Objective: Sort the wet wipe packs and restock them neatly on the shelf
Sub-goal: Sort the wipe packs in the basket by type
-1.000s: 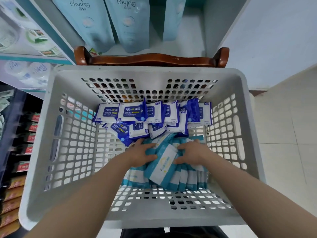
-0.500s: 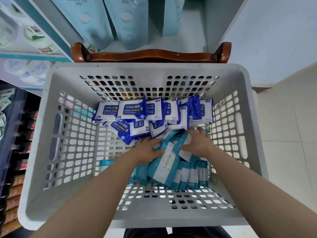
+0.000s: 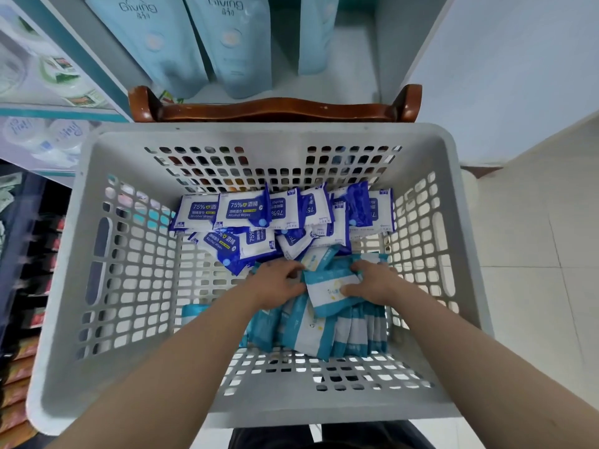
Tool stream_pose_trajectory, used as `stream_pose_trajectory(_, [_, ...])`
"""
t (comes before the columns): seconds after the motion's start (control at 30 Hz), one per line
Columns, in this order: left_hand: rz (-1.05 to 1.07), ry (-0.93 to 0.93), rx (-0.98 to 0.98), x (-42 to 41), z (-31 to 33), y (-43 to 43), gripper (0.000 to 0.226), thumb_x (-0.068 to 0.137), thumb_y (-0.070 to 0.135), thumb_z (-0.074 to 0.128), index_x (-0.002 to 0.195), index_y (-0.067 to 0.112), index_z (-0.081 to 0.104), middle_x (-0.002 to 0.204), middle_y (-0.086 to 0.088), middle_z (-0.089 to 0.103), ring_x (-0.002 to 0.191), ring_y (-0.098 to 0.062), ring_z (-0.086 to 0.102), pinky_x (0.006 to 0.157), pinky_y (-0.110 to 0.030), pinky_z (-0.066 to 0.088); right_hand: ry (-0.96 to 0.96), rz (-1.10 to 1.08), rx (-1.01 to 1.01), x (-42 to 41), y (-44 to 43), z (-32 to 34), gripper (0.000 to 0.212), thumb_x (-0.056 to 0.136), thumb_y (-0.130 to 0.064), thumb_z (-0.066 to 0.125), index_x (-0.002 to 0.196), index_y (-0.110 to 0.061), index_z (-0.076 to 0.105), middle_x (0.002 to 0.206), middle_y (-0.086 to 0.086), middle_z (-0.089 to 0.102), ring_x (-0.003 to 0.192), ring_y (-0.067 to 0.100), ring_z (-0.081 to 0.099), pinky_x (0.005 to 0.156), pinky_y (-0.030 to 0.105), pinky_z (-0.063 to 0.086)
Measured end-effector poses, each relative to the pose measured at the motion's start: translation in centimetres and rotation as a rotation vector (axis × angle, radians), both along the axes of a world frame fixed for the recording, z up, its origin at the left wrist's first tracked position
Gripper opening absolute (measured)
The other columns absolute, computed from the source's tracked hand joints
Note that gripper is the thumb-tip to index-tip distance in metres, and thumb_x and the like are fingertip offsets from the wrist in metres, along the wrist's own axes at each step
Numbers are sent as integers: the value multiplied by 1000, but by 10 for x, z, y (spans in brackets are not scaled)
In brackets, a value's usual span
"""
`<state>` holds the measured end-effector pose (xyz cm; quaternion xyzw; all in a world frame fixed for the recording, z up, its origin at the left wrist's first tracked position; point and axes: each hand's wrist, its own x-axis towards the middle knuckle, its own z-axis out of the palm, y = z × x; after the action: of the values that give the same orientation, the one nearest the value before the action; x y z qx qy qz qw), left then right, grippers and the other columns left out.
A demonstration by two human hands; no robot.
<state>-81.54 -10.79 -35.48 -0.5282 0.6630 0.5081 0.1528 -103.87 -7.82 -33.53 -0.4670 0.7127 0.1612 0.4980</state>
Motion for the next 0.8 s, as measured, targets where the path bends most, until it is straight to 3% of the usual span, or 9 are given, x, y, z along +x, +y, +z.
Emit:
stream_pose_trajectory(0.1, [-82, -147, 9, -11, -4, -1, 68, 93, 52, 44, 151, 36, 12, 157, -5, 17, 142, -33, 17, 116, -49, 18, 24, -52, -45, -4, -2, -7, 90, 74, -45, 76, 147, -24, 27, 153, 13, 13, 141, 33, 18, 115, 43, 25])
stream_pose_trajectory(0.17, [-63, -126, 29, -16, -7, -2, 68, 95, 50, 42, 151, 38, 6, 160, -4, 8, 146, -32, 9, 119, -47, 11, -9, -112, -35, -7, -5, -13, 106, 70, -45, 80, 151, -21, 17, 157, 12, 8, 144, 32, 14, 117, 43, 24])
stream_pose_trajectory(0.3, [124, 27, 120, -21, -4, -9, 59, 91, 40, 57, 144, 37, 30, 143, -2, 43, 120, -22, 48, 101, -32, 38, -39, -138, 7, -13, -10, -22, 118, 64, -47, 84, 153, -22, 11, 158, 11, 7, 146, 30, 12, 117, 45, 23])
stream_pose_trajectory(0.4, [245, 130, 178, -25, 3, -15, 37, 94, 27, 55, 130, 29, 50, 127, 0, 53, 89, -11, 54, 79, -23, 44, -22, -98, 10, -15, -13, -17, 117, 61, -47, 86, 152, -20, 16, 154, 12, 20, 140, 30, 28, 114, 42, 30])
stream_pose_trajectory(0.53, [410, 180, 253, -28, 12, -17, 41, 94, 51, 48, 122, 22, 57, 126, 1, 56, 109, -15, 53, 90, -30, 42, -153, -144, 52, -12, -9, -9, 107, 63, -36, 88, 147, -20, 24, 142, 5, 45, 118, 21, 49, 102, 32, 42])
stream_pose_trajectory(0.6, [291, 140, 188, -28, 12, -11, 60, 83, 58, 60, 132, 25, 47, 128, 2, 52, 112, -16, 52, 85, -27, 43, -121, -105, 37, -11, -5, -6, 108, 63, -40, 87, 149, -26, 23, 147, 7, 35, 126, 26, 44, 108, 35, 38])
stream_pose_trajectory(0.67, [130, 30, 69, -32, 8, -6, 73, 81, 55, 65, 142, 25, 36, 143, -3, 39, 123, -21, 47, 98, -30, 41, -93, -82, 26, -10, -6, -3, 103, 67, -44, 83, 150, -31, 22, 151, 12, 15, 133, 32, 34, 113, 37, 30])
stream_pose_trajectory(0.73, [67, -28, 29, -35, 2, -4, 73, 85, 55, 60, 146, 25, 33, 152, -7, 23, 134, -28, 37, 110, -36, 34, -74, -60, 28, -12, -7, -6, 97, 70, -45, 80, 149, -34, 24, 151, 13, 8, 135, 34, 28, 116, 39, 27])
stream_pose_trajectory(0.8, [55, -18, 26, -36, -1, -6, 69, 86, 53, 60, 144, 23, 36, 149, -6, 31, 132, -26, 39, 109, -37, 35, -82, -78, 43, -11, -8, -8, 98, 68, -45, 81, 148, -33, 26, 152, 13, 10, 136, 33, 28, 116, 40, 27])
